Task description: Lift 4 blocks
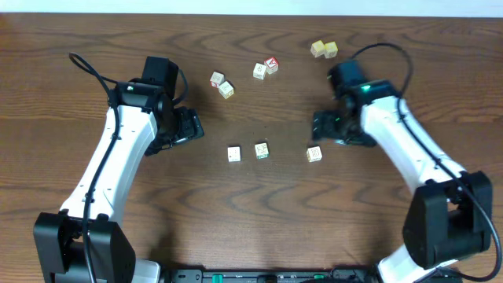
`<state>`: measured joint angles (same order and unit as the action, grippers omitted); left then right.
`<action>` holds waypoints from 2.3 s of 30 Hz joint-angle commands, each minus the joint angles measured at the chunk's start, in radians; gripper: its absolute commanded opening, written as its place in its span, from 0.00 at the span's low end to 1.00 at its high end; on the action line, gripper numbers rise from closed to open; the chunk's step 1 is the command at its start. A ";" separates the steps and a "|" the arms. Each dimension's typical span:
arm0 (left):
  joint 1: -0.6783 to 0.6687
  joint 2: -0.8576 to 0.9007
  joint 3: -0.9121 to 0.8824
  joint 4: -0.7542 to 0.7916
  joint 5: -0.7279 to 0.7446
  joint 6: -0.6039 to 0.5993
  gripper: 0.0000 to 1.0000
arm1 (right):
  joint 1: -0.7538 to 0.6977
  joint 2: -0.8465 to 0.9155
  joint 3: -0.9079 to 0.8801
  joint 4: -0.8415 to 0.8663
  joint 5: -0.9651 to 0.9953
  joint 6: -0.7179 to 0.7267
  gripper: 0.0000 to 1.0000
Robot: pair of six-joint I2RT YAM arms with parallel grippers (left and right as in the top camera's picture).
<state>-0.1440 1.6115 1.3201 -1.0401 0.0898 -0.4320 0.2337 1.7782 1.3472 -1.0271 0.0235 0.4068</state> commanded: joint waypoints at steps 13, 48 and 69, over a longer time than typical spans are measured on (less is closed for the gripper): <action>0.002 0.005 -0.037 0.002 -0.023 -0.019 0.87 | -0.114 0.001 -0.098 0.197 -0.029 0.005 0.84; 0.002 0.005 -0.040 0.010 0.007 -0.019 0.87 | -0.061 0.002 -0.380 0.578 -0.024 -0.154 0.34; 0.002 0.005 -0.040 0.024 0.007 -0.019 0.87 | -0.023 0.002 -0.319 0.329 -0.111 -0.116 0.26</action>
<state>-0.1440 1.6123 1.2903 -1.0149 0.0986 -0.4454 0.1986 1.7775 1.0145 -0.6975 -0.0624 0.2779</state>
